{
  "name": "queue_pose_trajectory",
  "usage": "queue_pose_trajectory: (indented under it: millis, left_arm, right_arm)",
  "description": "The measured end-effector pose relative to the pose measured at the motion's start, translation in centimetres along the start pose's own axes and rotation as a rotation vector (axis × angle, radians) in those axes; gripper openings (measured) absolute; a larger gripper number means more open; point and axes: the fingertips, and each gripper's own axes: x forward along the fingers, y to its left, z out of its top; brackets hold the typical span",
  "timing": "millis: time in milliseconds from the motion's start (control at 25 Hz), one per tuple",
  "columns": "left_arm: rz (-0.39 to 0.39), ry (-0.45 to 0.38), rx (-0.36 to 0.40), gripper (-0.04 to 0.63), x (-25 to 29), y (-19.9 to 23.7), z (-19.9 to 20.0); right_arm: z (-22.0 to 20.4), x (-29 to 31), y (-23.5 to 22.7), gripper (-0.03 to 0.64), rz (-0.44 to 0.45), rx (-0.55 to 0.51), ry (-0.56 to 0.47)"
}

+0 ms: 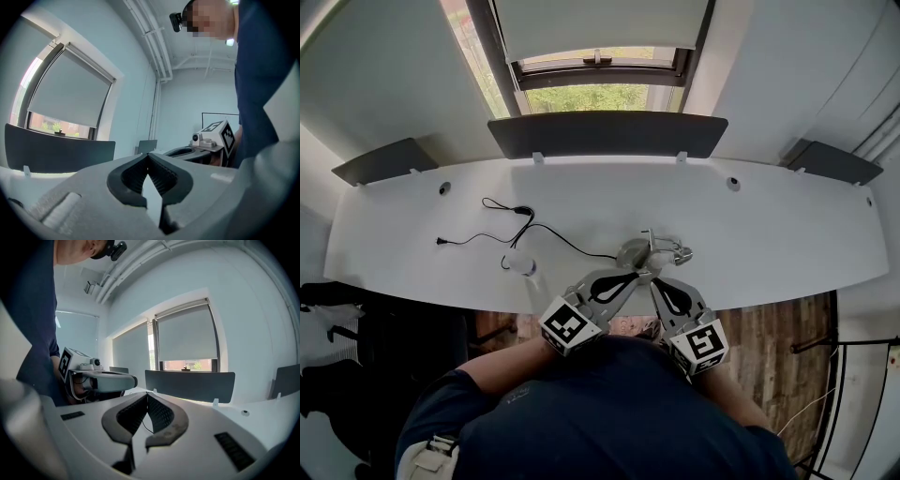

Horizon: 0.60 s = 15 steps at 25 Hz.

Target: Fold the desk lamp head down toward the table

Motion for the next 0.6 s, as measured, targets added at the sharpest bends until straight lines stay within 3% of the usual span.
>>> queue_pose_trajectory:
  millis: [600]
  left_arm:
    - [-0.011, 0.007, 0.0, 0.006, -0.1, -0.5, -0.4]
  right_arm:
    - [-1.3, 0.4, 0.4, 0.011, -0.006, 0.002, 0.042]
